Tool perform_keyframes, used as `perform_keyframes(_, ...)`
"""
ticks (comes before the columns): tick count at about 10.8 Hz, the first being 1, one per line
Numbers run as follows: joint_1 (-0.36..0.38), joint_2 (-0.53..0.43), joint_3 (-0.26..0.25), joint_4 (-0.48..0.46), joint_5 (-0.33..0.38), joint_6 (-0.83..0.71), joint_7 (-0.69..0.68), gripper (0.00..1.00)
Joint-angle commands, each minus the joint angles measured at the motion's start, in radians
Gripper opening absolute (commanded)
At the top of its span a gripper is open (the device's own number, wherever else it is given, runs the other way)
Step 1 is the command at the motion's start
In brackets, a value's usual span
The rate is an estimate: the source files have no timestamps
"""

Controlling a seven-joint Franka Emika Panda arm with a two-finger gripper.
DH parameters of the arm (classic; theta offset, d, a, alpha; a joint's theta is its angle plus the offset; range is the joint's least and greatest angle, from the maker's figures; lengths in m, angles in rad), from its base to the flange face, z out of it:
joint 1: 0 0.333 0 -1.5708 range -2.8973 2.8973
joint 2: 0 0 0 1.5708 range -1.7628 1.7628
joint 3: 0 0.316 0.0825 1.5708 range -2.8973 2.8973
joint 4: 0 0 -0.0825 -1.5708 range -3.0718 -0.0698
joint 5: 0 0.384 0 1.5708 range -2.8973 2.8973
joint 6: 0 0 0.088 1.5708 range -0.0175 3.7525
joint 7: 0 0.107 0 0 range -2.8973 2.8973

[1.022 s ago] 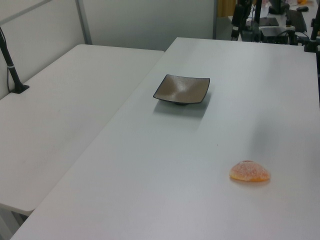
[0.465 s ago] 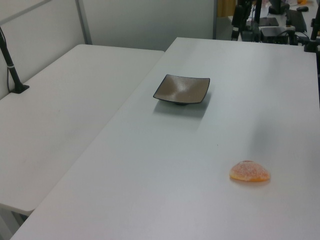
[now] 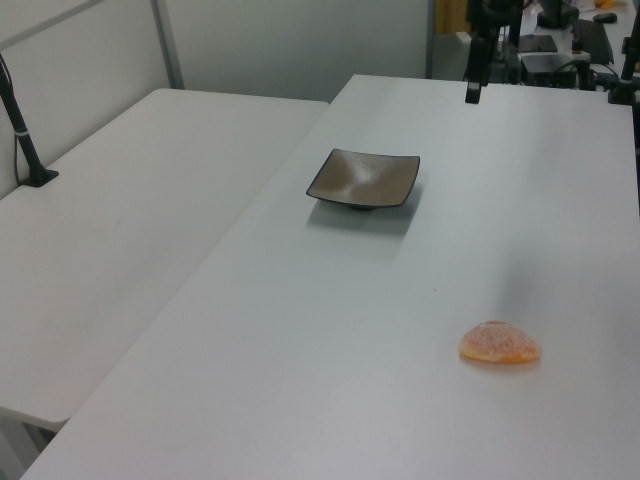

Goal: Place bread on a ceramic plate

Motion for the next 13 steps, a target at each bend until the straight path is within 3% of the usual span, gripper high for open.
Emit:
perform_keyframes(1, 0.053, -0.045, 0.005, -0.019, 0.016, -0.086, -0.099, 1.0)
perform_keyframes(4, 0.053, -0.054, 0.136, -0.016, 0.018, -0.13, -0.116, 1.0)
perform_keyframes(7, 0.059, -0.042, 0.232, -0.026, 0.019, -0.12, -0.107, 1.0)
perform_keyframes(11, 0.151, 0.047, 0.253, -0.049, 0.025, -0.1, -0.092, 1.0)
perform_keyframes(13, 0.172, 0.046, 0.254, -0.149, 0.027, -0.007, -0.08, 1.0)
